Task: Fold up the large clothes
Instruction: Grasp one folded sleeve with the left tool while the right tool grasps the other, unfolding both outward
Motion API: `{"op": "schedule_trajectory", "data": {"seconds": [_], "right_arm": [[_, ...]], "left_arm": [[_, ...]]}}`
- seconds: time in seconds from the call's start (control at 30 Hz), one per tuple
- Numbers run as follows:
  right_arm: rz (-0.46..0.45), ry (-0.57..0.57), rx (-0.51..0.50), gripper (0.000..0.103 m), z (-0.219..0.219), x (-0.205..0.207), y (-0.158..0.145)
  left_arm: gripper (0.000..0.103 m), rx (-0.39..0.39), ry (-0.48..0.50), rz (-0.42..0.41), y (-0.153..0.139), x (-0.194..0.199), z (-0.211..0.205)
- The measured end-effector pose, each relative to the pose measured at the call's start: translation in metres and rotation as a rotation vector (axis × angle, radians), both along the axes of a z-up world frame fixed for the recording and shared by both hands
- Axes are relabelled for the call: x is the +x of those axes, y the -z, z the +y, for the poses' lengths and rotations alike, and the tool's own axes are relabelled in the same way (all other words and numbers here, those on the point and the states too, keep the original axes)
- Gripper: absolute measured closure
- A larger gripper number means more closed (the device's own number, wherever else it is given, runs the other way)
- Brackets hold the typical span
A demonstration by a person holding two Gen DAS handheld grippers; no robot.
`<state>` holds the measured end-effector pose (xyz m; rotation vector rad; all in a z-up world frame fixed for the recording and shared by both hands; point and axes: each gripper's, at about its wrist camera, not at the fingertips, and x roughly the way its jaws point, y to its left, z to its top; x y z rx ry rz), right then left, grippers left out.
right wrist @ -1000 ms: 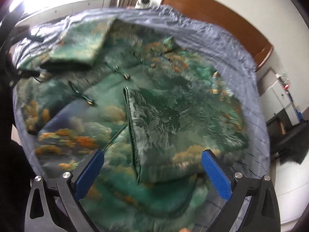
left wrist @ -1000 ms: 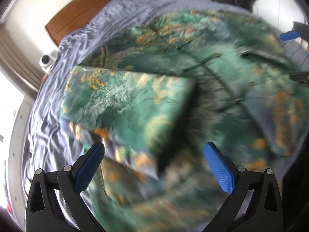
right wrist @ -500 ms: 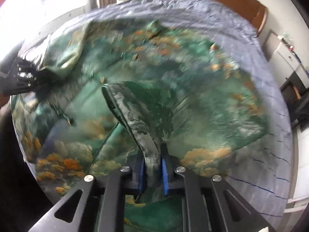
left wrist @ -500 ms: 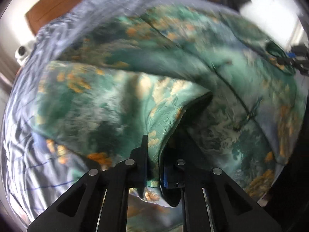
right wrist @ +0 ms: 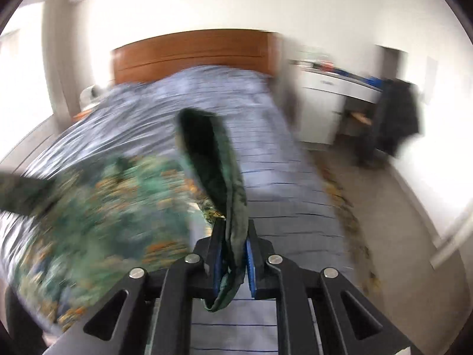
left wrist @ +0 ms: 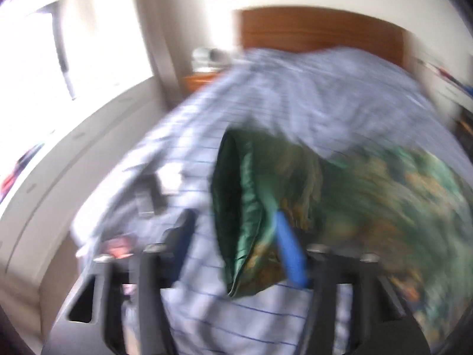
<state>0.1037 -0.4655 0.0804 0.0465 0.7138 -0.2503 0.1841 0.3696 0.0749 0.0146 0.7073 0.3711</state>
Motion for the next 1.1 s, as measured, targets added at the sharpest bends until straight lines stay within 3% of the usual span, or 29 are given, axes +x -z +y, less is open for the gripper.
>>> {"op": "schedule_trajectory", "data": {"seconds": [0.03,0.1,0.13,0.27,0.4,0.7,0.87,0.93,1.1], "right_arm": [[-0.005,0.058,-0.01,0.074,-0.016,-0.001,-0.002],[-0.028,0.222,-0.071,0.045,-0.056,-0.013,-0.004],[-0.038,0.311,-0.113,0.044,-0.076,-0.022,-0.005],[-0.022,0.4,-0.172,0.044,-0.096,-0.045,-0.004],[-0.005,0.325,-0.163,0.041,-0.062,-0.046,0.006],[-0.082,0.035,-0.024,0.026,0.085,-0.057,0.032],[-0.114,-0.064,0.006,0.024,0.159,-0.07,0.05],[-0.106,-0.099,0.033,0.024,0.182,-0.077,0.059],[-0.096,-0.152,0.075,0.024,0.22,-0.095,0.078]], "left_arm": [[0.028,-0.002,-0.039,-0.012,0.0,-0.004,0.011],[0.027,-0.034,-0.12,-0.03,0.0,-0.022,0.036],[0.027,-0.048,-0.13,-0.035,0.001,-0.027,0.04],[0.016,-0.051,-0.09,-0.042,0.013,-0.05,0.013],[0.01,-0.08,0.039,-0.047,0.019,-0.046,-0.035],[0.005,-0.196,0.399,-0.059,0.038,-0.08,-0.226],[0.004,-0.193,0.491,-0.039,0.049,-0.109,-0.307],[0.004,-0.169,0.504,-0.034,0.056,-0.119,-0.328],[0.003,-0.2,0.534,0.041,0.078,-0.131,-0.353]]}}
